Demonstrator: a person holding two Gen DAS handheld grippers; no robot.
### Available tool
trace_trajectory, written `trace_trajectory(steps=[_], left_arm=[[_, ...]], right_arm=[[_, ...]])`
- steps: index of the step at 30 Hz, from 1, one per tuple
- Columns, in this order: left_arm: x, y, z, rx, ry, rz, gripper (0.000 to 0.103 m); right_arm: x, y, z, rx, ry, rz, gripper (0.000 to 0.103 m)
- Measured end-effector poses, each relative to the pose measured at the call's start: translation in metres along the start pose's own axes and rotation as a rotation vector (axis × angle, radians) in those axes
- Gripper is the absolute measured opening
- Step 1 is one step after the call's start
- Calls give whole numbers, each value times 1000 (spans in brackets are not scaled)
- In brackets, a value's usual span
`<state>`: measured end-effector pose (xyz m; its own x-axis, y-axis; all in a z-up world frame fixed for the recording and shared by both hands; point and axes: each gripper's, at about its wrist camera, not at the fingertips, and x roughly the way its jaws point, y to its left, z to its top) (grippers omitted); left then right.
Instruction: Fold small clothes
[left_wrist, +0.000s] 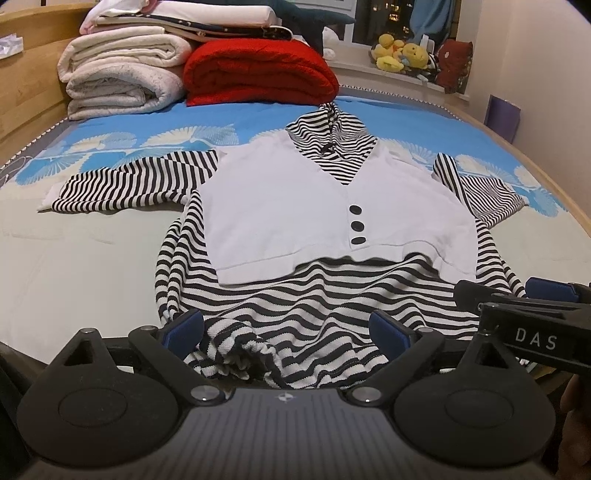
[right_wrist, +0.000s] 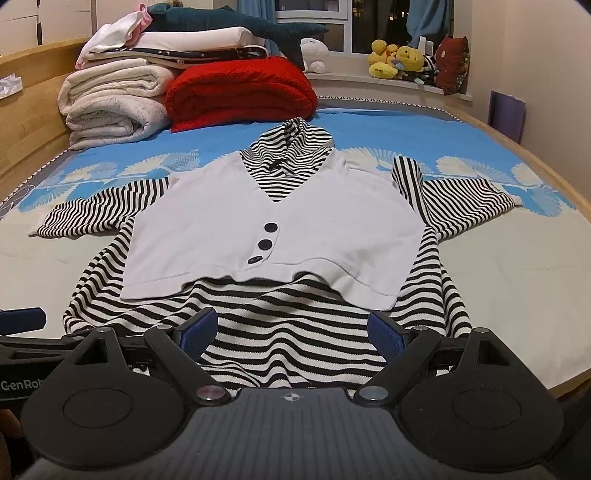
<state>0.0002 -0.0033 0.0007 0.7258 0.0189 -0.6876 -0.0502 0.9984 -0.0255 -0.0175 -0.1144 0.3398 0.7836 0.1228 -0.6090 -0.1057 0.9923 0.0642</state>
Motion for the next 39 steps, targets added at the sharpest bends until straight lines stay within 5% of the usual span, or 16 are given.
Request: trace_trajectory(steps=[5, 10, 21, 27, 32, 35, 39], left_arm=[[-2, -1, -1, 5, 5, -3, 97], [-4, 1, -2, 0, 1, 0, 97], [-17, 22, 29, -10, -77, 45, 88], [-11, 39, 68, -22, -49, 42, 77], [3, 65, 118, -38, -69, 7, 46], [24, 108, 160, -118, -99, -7, 30], [74, 178, 210, -219, -79, 72, 27]], right_arm=[[0, -32, -57, 7, -2, 4, 89], [69, -63, -167, -2, -4, 12, 89], [96, -120, -267, 5, -106, -33, 89], [118, -135, -259, 18, -143, -65, 89], [137, -146, -212, 53, -149, -28, 89], [151, -149, -175, 28, -173, -21, 89], [181, -150, -126, 21, -214, 16, 89]])
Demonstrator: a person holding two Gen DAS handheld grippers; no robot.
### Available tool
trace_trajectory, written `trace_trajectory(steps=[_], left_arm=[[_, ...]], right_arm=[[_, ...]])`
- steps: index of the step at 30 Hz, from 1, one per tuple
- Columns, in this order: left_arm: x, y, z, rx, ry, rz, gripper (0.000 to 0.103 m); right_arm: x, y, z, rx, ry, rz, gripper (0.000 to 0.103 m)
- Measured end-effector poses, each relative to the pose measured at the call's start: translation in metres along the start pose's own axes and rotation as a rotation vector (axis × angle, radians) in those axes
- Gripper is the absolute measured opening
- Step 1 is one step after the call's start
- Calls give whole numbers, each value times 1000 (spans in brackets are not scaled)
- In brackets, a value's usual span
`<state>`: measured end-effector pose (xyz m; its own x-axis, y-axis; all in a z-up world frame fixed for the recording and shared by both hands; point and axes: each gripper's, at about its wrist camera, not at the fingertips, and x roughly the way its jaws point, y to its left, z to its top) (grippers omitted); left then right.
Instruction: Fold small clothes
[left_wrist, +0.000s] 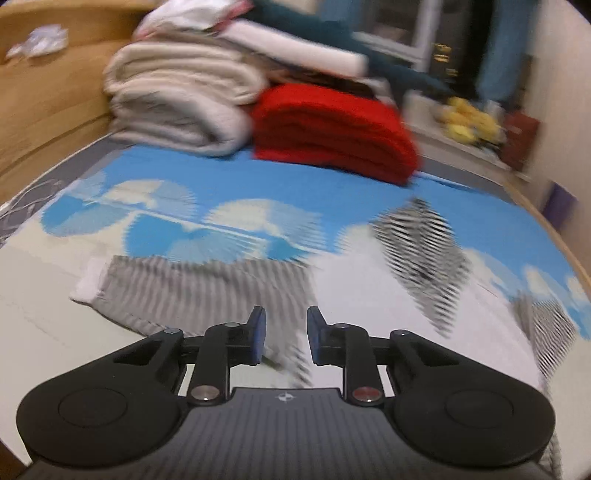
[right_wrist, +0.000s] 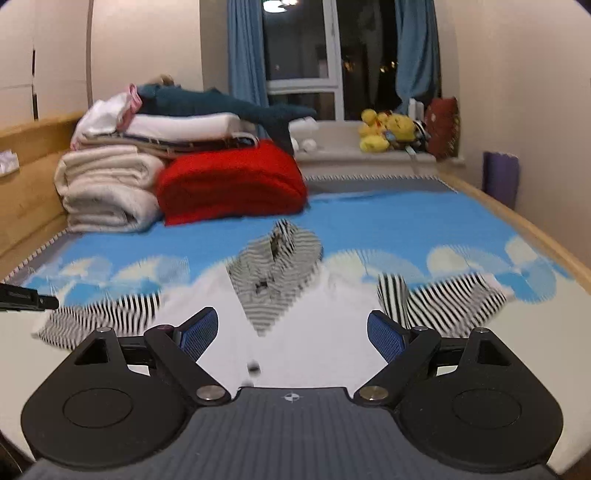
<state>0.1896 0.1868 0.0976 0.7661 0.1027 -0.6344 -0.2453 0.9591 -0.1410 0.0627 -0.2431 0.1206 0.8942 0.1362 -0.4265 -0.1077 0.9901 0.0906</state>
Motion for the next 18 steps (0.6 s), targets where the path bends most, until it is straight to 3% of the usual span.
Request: trace_trajectory(steps=[5, 7, 10, 13, 14, 16, 18], left_arm=[[80, 86, 39, -158, 80, 140, 27], [105, 126, 37, -265, 106, 178, 27], [120, 175, 26, -352, 169, 269, 29], [133, 218, 19, -475, 201, 263, 45], [134, 229, 17, -507, 197, 278, 51], [142, 248, 9, -579, 205, 285, 54], [151, 259, 3, -631, 238, 261, 54]], right_arm=[[70, 15, 44, -34, -40, 29, 83], [102, 21, 59, -45, -46, 77, 76], [145, 31, 76, -75, -59, 150, 54], [183, 33, 70, -87, -82, 184, 51], [196, 32, 63, -83, -72, 179, 51], [224, 32, 55, -65, 37, 125, 53], [245, 27, 50, 0, 133, 137, 53]])
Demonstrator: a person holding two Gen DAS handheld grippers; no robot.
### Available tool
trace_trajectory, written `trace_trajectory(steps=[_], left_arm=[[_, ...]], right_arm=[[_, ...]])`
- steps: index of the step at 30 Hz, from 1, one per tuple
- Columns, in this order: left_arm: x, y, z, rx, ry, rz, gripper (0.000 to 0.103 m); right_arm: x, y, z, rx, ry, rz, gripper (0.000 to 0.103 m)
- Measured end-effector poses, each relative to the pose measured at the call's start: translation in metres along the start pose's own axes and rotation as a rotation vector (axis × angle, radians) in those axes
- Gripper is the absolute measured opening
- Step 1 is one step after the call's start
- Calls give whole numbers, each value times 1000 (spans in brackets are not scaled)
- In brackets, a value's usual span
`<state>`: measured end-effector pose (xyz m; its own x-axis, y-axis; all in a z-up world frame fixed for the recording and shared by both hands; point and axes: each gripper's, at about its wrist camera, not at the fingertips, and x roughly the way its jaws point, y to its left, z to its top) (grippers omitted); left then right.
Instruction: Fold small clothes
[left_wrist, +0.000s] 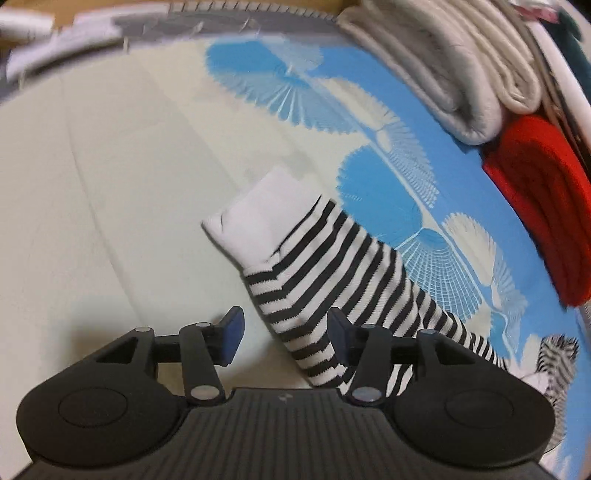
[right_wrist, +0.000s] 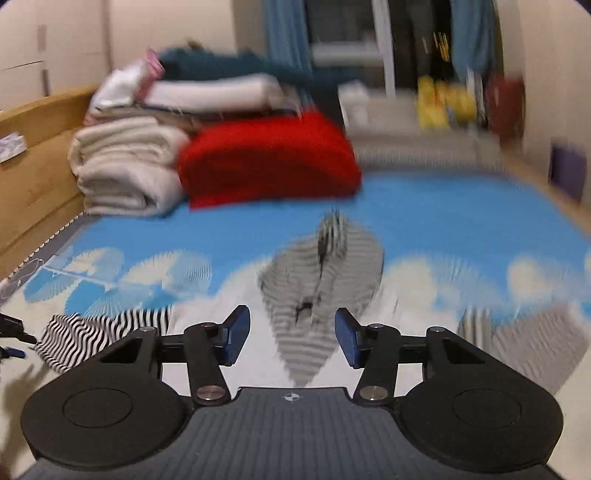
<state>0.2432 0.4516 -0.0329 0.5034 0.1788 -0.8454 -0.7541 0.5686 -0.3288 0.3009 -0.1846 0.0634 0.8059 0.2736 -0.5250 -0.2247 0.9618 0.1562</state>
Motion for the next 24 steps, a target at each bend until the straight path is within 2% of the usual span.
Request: trace_trajectory(steps=[3, 5, 6, 8, 10, 13, 15, 17, 18, 19, 20, 21, 22, 24], left_arm=[[22, 2, -3, -40, 42, 31, 50], [28, -5, -5, -22, 33, 59, 0], [27, -12, -5, -5, 24, 77, 0], [10, -39, -7, 65, -65, 140, 0], [-18, -81, -15, 178, -175, 117, 0], [-71, -154, -52, 342, -283, -69, 0], [-106, -205, -97, 450, -288, -250, 0], [-133, -245, -146, 560, -234, -429, 0], [-146, -265, -177, 625, -170, -542, 1], [-153, -279, -200, 679, -92, -631, 7], [-158, -292, -223, 749, 12, -725, 25], [-163, -298, -241, 801, 65, -784, 33], [-169, -299, -251, 822, 48, -798, 40], [-171, -295, -253, 809, 4, -745, 42]], right_arm=[[26, -15, 0, 97, 90, 57, 53], [41, -26, -3, 115, 114, 8, 53], [45, -32, -7, 120, 126, -18, 53], [50, -43, -9, 162, 164, -64, 51], [52, -59, -13, 235, 186, -71, 43], [58, -83, -19, 288, 187, -82, 39], [62, -96, -24, 290, 176, -113, 39], [61, -105, -27, 325, 176, -141, 40], [62, -111, -30, 354, 179, -146, 41], [64, -118, -33, 382, 182, -148, 41], [66, -121, -35, 402, 184, -149, 41], [65, -125, -38, 423, 184, -149, 43], [66, -129, -43, 441, 185, -147, 45], [66, -134, -51, 464, 179, -152, 48]])
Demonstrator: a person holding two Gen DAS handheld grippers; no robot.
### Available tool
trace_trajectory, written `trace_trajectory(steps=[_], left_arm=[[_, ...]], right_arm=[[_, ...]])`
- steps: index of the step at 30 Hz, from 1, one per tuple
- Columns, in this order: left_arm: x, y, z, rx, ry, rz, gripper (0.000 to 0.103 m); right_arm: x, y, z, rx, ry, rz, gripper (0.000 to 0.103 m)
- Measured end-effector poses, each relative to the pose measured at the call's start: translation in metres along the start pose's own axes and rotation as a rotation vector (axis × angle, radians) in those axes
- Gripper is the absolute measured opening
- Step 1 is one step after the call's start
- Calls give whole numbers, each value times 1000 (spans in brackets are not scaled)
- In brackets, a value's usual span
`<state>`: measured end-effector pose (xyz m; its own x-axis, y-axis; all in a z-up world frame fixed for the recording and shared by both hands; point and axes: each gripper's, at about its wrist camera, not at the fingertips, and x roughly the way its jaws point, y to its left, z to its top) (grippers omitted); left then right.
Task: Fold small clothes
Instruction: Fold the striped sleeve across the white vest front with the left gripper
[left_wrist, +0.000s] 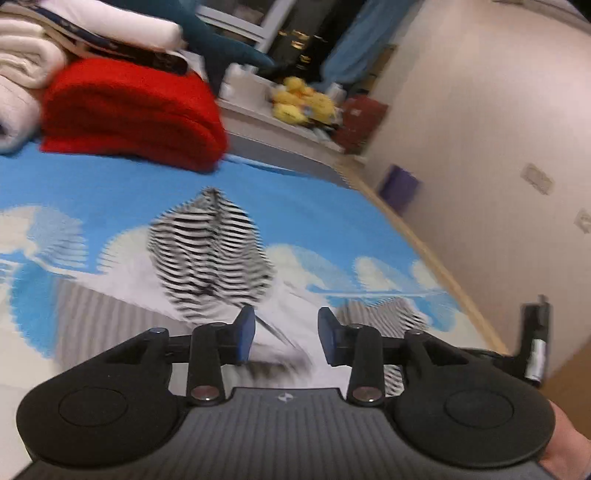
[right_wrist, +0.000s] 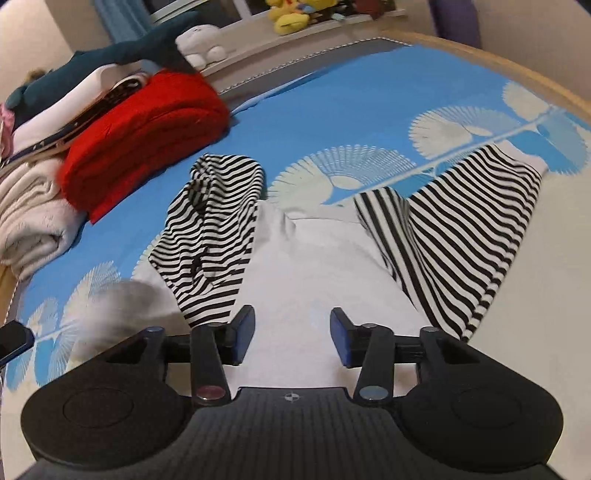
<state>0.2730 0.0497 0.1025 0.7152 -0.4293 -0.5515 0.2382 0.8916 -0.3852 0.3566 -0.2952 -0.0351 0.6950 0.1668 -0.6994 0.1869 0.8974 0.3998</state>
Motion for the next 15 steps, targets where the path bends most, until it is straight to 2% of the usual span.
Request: trace_trajectory(steps=[2, 3, 6, 8, 11, 15], left_arm=[[-1, 23, 3, -82, -2, 86, 42], [-1, 37, 5, -116, 6, 155, 42], [8, 78, 6, -155, 107, 432, 41], [11, 103, 4, -189, 153, 519, 41], [11, 133, 5, -282, 188, 519, 41], [16, 134, 8, -298, 191, 521, 41]], right_arm=[[4, -8, -4, 29, 4, -14, 48], [8, -12, -7, 43, 9, -13, 48], [25, -17, -12, 74, 46, -10, 48], [39, -14, -13, 56, 56, -2, 48], [69, -16, -19, 84, 93, -15, 48], [119, -29, -27, 280, 212, -3, 48]])
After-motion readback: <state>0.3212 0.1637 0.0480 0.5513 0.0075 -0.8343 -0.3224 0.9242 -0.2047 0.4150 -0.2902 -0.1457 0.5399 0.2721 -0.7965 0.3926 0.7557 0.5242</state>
